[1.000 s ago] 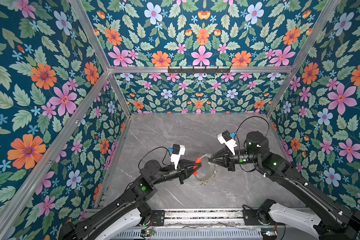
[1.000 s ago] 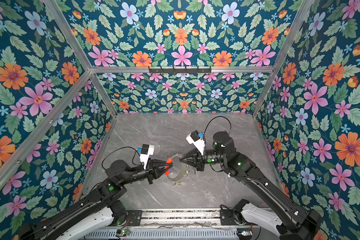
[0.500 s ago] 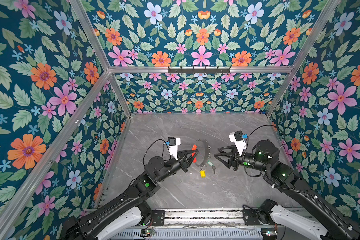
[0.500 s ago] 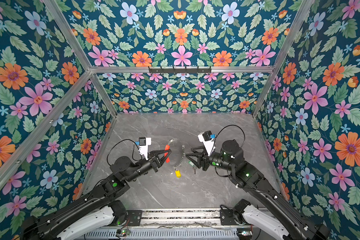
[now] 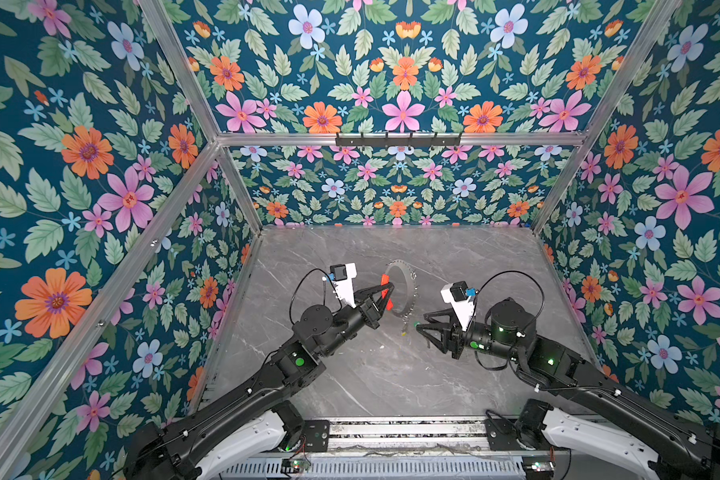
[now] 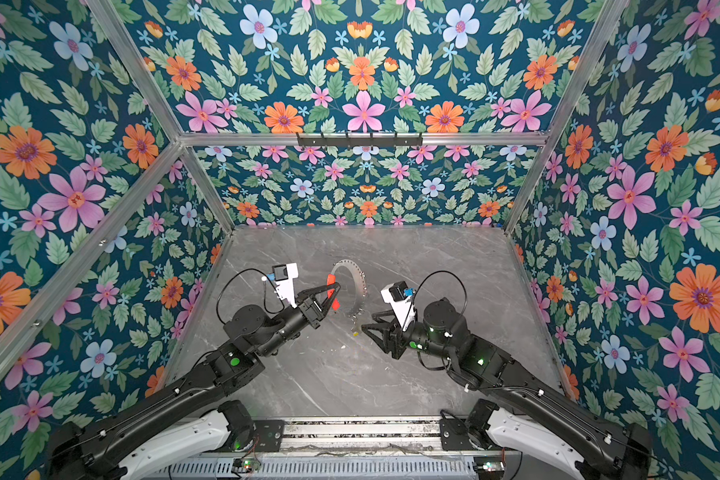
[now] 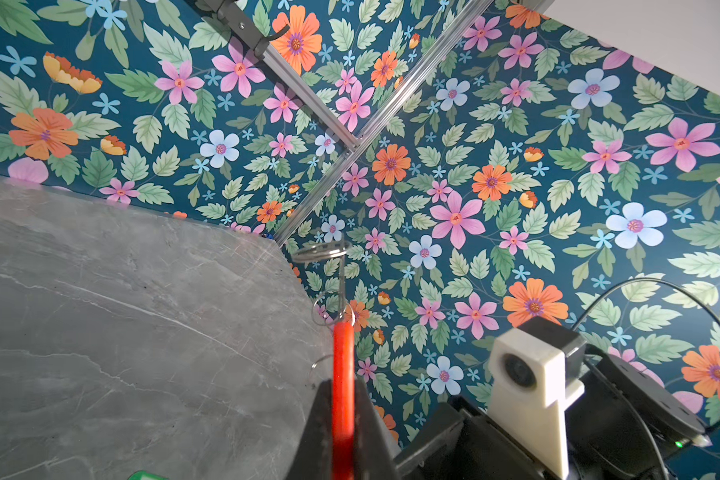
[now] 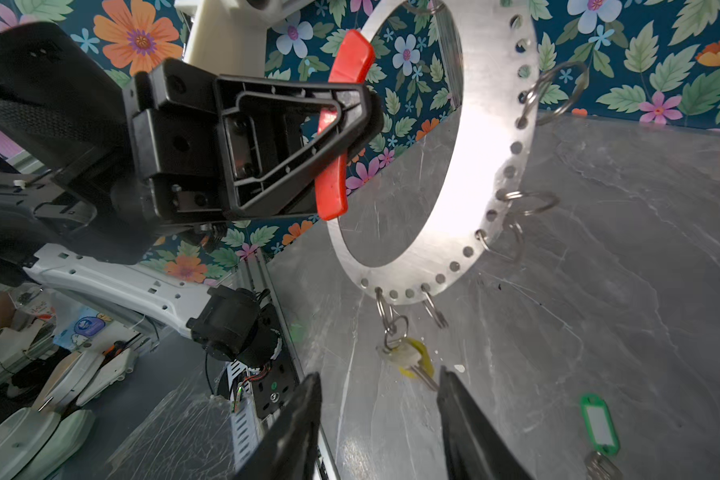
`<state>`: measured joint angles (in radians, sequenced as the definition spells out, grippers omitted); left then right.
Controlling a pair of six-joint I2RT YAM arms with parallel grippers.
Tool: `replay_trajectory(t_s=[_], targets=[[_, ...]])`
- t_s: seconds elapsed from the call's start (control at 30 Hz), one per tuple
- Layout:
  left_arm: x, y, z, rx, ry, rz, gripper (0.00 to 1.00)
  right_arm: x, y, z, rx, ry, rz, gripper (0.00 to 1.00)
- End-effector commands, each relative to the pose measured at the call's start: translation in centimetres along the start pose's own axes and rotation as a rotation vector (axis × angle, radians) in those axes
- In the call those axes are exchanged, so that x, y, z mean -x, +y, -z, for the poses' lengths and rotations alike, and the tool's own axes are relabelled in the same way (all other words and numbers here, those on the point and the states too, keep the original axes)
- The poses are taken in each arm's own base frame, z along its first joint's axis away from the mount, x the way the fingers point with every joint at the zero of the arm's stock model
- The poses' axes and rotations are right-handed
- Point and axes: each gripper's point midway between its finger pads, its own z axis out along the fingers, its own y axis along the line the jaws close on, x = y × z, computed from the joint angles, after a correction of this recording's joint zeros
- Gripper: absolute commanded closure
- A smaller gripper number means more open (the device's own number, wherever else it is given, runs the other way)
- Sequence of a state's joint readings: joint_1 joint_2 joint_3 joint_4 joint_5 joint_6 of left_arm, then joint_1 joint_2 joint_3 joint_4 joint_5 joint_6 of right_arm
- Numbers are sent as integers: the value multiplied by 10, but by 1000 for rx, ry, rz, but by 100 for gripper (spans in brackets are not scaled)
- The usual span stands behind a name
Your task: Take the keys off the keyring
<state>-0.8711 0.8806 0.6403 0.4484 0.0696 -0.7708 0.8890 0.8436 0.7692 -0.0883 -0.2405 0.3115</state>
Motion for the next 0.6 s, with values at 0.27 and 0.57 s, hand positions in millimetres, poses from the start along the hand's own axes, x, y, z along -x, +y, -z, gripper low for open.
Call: replay_trajectory(t_s=[0.27,0.57], targets=[[11,-6,-4,-12,-48,67,100,14,-6,-16,-71,-46,55,55],[11,-5,-3,-5,-53,78,100,17,-2,-19,-50,-48,57,63]])
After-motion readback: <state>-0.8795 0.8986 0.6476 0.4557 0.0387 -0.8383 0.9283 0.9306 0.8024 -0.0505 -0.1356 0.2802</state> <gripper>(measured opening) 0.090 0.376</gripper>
